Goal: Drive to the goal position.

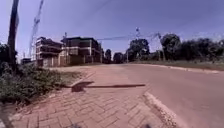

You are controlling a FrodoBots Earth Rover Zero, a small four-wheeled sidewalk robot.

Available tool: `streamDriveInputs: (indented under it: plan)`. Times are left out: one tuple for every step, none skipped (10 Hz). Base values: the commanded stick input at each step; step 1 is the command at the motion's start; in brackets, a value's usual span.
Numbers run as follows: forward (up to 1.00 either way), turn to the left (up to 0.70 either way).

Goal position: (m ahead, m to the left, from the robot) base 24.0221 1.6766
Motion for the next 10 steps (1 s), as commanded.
streamDriveInputs:
  plan:
    - [0.30,0.00]
    - [0.30,0.00]
    - [0.30,0.00]
    - [0.30,0.00]
    - [0.30,0.00]
    - [0.30,0.00]
    - [0.30,0.00]
    - [0.30,0.00]
    - [0.30,0.00]
    - [0.30,0.00]
